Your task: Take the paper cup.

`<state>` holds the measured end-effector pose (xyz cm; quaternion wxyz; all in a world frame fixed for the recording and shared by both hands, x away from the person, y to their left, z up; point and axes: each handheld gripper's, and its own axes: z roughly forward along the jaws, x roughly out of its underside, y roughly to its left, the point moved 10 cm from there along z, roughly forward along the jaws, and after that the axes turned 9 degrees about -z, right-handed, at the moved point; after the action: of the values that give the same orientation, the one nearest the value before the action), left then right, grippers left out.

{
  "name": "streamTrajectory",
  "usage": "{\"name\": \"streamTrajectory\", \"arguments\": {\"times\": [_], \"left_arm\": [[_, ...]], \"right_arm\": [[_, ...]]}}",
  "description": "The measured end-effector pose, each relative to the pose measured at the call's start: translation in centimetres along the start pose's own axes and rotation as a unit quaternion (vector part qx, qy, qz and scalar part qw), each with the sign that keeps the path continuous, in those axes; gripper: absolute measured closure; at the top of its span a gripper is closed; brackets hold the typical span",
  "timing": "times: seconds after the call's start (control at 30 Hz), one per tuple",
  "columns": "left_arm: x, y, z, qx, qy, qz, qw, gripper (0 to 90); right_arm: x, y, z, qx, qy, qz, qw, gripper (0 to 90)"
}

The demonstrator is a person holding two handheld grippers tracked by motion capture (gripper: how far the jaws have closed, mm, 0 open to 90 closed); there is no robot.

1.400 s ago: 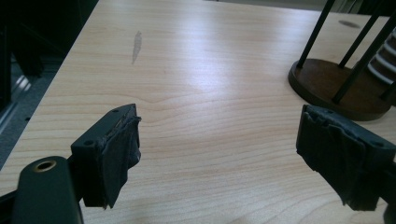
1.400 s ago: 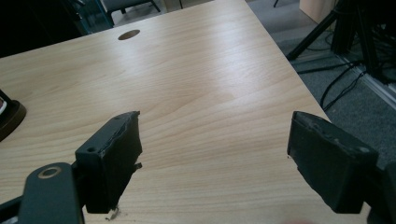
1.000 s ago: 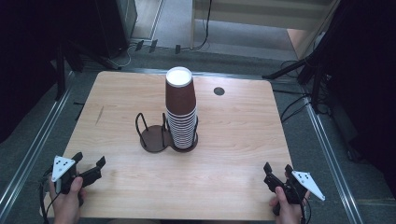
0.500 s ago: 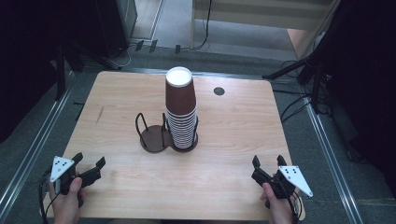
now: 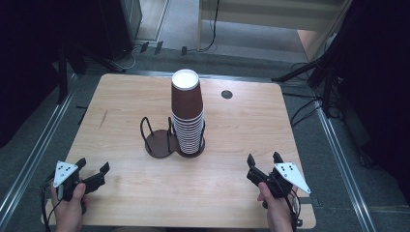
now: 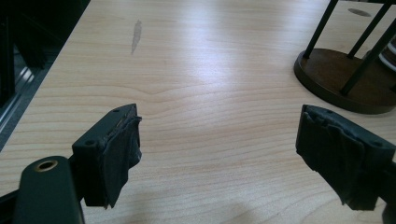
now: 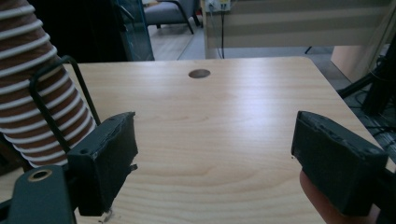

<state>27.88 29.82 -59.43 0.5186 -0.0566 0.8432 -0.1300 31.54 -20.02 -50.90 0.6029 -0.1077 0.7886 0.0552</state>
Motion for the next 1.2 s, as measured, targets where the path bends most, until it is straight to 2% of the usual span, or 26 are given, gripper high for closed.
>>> {"name": "streamTrajectory", "arguments": {"times": [0.13,0.27,0.83,1.2], "left_arm": [[0.0,0.0,0.0,-0.001,0.003,0.003,1.0,14.3],[0.1,-0.1,0.1,-0.001,0.003,0.006,1.0,14.3],[0.2,-0.3,0.2,-0.001,0.011,0.015,0.9998,14.3],[0.2,-0.4,0.3,0.0,0.013,0.019,0.9997,14.2]], "right_arm": [[-0.9,1.0,0.4,-0.009,-0.007,-0.001,0.9999,14.1],[-1.5,2.1,0.7,-0.018,-0.007,-0.012,0.9997,14.0],[-2.8,5.6,2.2,-0.043,-0.002,-0.022,0.9988,13.1],[-3.8,7.9,2.9,-0.057,-0.008,-0.031,0.9978,13.0]]}}
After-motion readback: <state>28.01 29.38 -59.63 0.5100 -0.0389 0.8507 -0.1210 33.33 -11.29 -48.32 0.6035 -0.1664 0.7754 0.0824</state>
